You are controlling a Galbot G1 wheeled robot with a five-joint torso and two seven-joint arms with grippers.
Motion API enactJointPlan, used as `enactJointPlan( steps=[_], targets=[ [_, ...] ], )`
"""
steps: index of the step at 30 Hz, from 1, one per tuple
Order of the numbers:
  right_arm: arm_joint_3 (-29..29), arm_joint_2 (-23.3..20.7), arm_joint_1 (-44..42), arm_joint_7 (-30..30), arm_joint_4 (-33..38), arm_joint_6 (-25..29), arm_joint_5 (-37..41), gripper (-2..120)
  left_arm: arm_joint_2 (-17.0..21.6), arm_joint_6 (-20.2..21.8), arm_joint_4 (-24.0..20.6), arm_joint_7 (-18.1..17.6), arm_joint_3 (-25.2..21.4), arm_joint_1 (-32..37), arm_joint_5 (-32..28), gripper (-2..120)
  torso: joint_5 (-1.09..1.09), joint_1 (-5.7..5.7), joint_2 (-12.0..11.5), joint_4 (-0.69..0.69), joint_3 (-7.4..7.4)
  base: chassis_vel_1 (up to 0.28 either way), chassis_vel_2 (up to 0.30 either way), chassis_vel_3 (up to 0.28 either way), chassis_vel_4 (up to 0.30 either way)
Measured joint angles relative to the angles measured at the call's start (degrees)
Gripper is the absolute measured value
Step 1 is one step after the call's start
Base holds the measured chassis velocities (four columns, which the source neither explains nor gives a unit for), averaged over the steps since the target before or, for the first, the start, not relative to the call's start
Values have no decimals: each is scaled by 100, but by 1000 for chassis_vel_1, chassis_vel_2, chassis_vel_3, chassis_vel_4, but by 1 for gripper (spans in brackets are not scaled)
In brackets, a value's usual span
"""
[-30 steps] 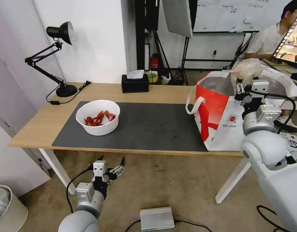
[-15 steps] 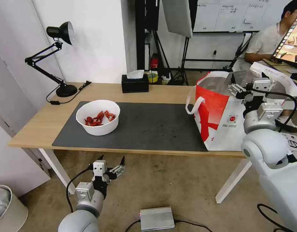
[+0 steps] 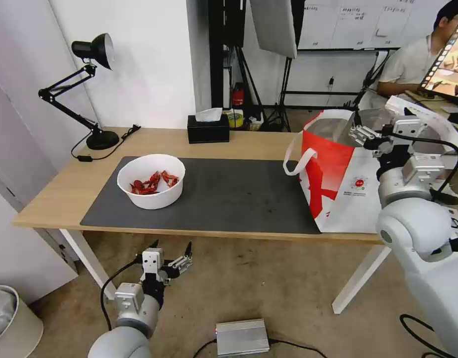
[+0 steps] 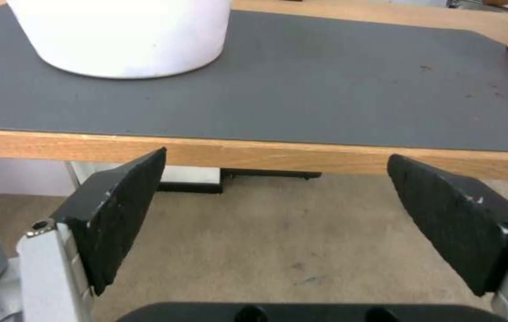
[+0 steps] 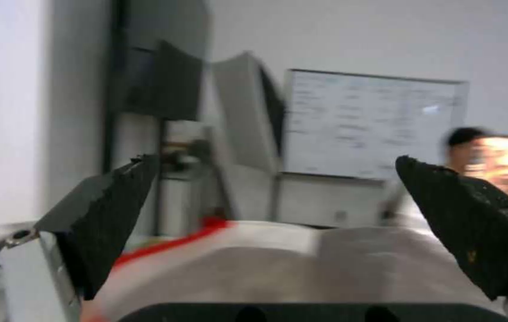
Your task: Pick up the trash from the table and place it into the takeout bag.
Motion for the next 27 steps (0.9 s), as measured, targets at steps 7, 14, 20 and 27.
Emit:
enactJointPlan(
  steps=[7, 14, 20, 27],
  targets=[
    [138, -132, -397, -681, 340, 146, 624, 100, 5, 0, -32, -1, -16, 10, 6, 100, 0, 0, 0, 0, 0, 0, 0, 0, 0],
    [119, -200, -1115, -1216, 715, -96, 921, 100, 3, -4, -65, -1, -60, 10, 5, 100, -1, 0, 0, 0, 0, 0, 0, 0, 0],
    [48, -141, -1778, -1058, 962, -456, 777, 100, 17, -14, -38, -3, -58, -28, -10, 100, 0, 0, 0, 0, 0, 0, 0, 0, 0],
    [31, -42, -2571, -789, 1172, -643, 558, 100, 36, -21, -1, -6, -41, -83, -29, 100, -1, 0, 0, 0, 0, 0, 0, 0, 0]
  ],
)
